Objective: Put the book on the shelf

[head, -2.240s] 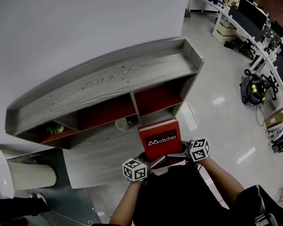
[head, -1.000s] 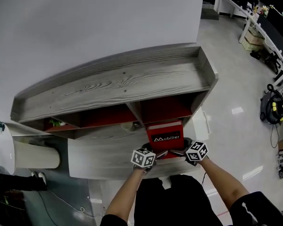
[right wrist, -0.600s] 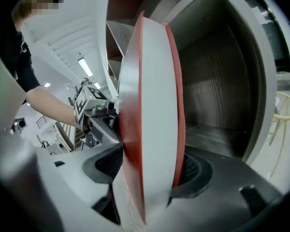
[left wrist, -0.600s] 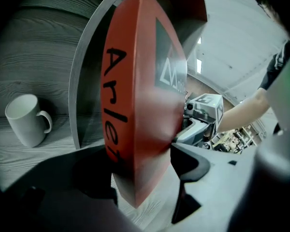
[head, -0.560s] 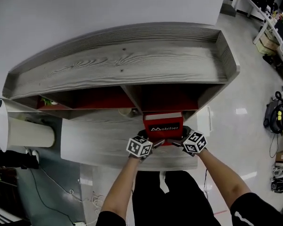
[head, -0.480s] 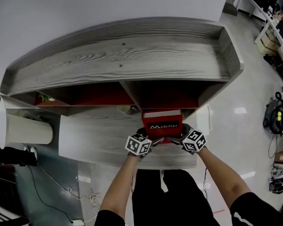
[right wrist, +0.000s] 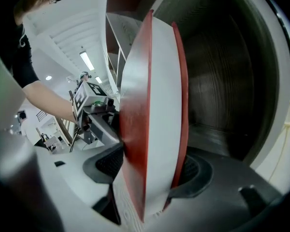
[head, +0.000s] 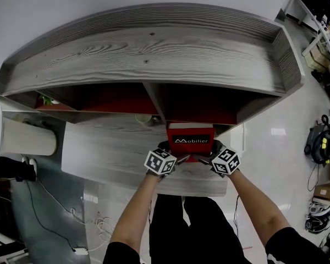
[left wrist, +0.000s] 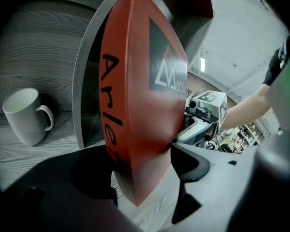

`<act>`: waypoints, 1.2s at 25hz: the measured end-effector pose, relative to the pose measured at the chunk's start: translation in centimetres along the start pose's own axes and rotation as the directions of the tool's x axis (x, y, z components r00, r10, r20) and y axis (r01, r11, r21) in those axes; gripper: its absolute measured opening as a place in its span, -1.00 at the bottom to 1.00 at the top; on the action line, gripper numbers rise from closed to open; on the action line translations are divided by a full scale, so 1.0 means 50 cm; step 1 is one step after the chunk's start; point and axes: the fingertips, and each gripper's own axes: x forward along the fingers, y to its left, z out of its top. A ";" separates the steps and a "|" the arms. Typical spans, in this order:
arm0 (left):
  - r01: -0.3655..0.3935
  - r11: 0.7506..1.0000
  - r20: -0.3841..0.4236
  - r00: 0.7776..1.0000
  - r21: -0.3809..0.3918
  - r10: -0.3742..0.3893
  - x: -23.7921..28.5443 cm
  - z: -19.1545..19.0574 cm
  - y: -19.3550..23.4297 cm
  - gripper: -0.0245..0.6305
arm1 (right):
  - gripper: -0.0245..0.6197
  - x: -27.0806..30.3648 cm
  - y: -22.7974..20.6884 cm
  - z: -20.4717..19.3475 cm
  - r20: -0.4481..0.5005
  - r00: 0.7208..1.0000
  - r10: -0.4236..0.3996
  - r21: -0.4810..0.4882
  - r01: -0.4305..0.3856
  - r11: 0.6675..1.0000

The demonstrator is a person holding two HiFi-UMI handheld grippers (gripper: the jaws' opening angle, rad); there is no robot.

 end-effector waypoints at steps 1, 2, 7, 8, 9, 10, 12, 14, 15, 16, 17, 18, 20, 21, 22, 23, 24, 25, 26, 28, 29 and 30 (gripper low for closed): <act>-0.007 1.000 0.003 1.000 -0.001 0.007 0.000 0.001 0.004 0.10 | 0.00 0.000 -0.005 -0.002 -0.006 1.000 -0.008 -0.008 0.008 1.000; -0.019 1.000 0.008 1.000 -0.004 0.019 -0.001 0.004 0.011 0.09 | 0.00 0.000 -0.010 -0.006 -0.013 1.000 -0.019 -0.016 0.019 1.000; -0.071 0.997 0.064 0.995 -0.040 0.073 -0.027 0.020 0.055 0.09 | -0.06 -0.007 -0.054 0.005 0.047 0.996 -0.070 0.048 0.068 0.996; -0.077 0.996 0.067 0.995 -0.037 0.080 -0.032 0.019 0.059 0.09 | -0.06 -0.007 -0.064 0.015 0.071 0.994 -0.083 0.072 0.078 0.994; -0.082 0.996 0.065 0.994 -0.032 0.084 -0.036 0.015 0.060 0.09 | -0.06 -0.007 -0.072 0.025 0.088 0.992 -0.092 0.094 0.084 0.992; -0.082 0.996 0.059 0.995 -0.029 0.083 -0.039 0.009 0.060 0.09 | -0.05 -0.005 -0.077 0.034 0.096 0.991 -0.097 0.106 0.087 0.991; -0.075 0.997 0.044 0.996 -0.034 0.077 -0.040 -0.003 0.056 0.09 | -0.05 -0.001 -0.079 0.045 0.089 0.992 -0.090 0.081 0.083 0.993; -0.070 0.996 0.037 0.997 -0.048 0.072 -0.040 -0.013 0.055 0.09 | -0.05 0.005 -0.074 0.052 0.081 0.993 -0.084 0.033 0.082 0.996; -0.070 0.996 0.035 0.997 -0.055 0.072 -0.040 -0.017 0.056 0.09 | -0.05 0.008 -0.074 0.056 0.080 0.993 -0.086 0.019 0.085 0.996; -0.070 0.996 0.033 0.997 -0.059 0.072 -0.040 -0.021 0.059 0.09 | -0.05 0.011 -0.076 0.059 0.082 0.993 -0.090 0.012 0.089 0.996; -0.069 0.996 0.033 0.997 -0.063 0.072 -0.040 -0.024 0.060 0.09 | -0.05 0.014 -0.078 0.062 0.086 0.992 -0.095 0.008 0.094 0.996; -0.067 0.996 0.034 0.997 -0.066 0.069 -0.039 -0.026 0.060 0.09 | -0.05 0.015 -0.080 0.064 0.089 0.991 -0.100 0.007 0.100 0.995; -0.057 0.996 0.039 0.997 -0.072 0.059 -0.036 -0.027 0.056 0.09 | -0.05 0.018 -0.087 0.068 0.094 0.989 -0.111 0.009 0.110 0.994; -0.049 0.996 0.043 0.998 -0.074 0.052 -0.035 -0.026 0.052 0.09 | -0.05 0.020 -0.091 0.071 0.095 0.989 -0.116 0.011 0.116 0.993; -0.041 0.996 0.045 0.998 -0.074 0.044 -0.033 -0.026 0.048 0.09 | -0.05 0.022 -0.095 0.074 0.097 0.988 -0.121 0.012 0.120 0.993; -0.032 0.997 0.044 0.998 -0.072 0.036 -0.032 -0.026 0.044 0.09 | -0.05 0.025 -0.098 0.078 0.098 0.987 -0.124 0.012 0.123 0.992; -0.025 0.997 0.040 0.999 -0.068 0.028 -0.029 -0.028 0.041 0.09 | -0.04 0.027 -0.101 0.080 0.100 0.987 -0.127 0.012 0.126 0.992; -0.018 0.998 0.035 0.999 -0.064 0.020 -0.026 -0.031 0.037 0.09 | -0.04 0.030 -0.104 0.082 0.102 0.986 -0.130 0.012 0.129 0.992; -0.011 0.998 0.029 0.999 -0.061 0.013 -0.023 -0.035 0.034 0.09 | -0.04 0.032 -0.106 0.083 0.104 0.986 -0.133 0.011 0.133 0.991; 0.003 0.998 0.019 1.000 -0.057 -0.002 -0.015 -0.044 0.024 0.09 | -0.03 0.033 -0.108 0.083 0.105 0.985 -0.140 0.009 0.140 0.990; 0.012 0.998 0.015 1.000 -0.056 -0.011 -0.011 -0.050 0.018 0.09 | -0.02 0.034 -0.108 0.082 0.105 0.984 -0.144 0.007 0.144 0.990; 0.022 0.998 0.012 1.000 -0.057 -0.022 -0.007 -0.055 0.011 0.09 | -0.02 0.034 -0.109 0.081 0.104 0.983 -0.148 0.005 0.148 0.989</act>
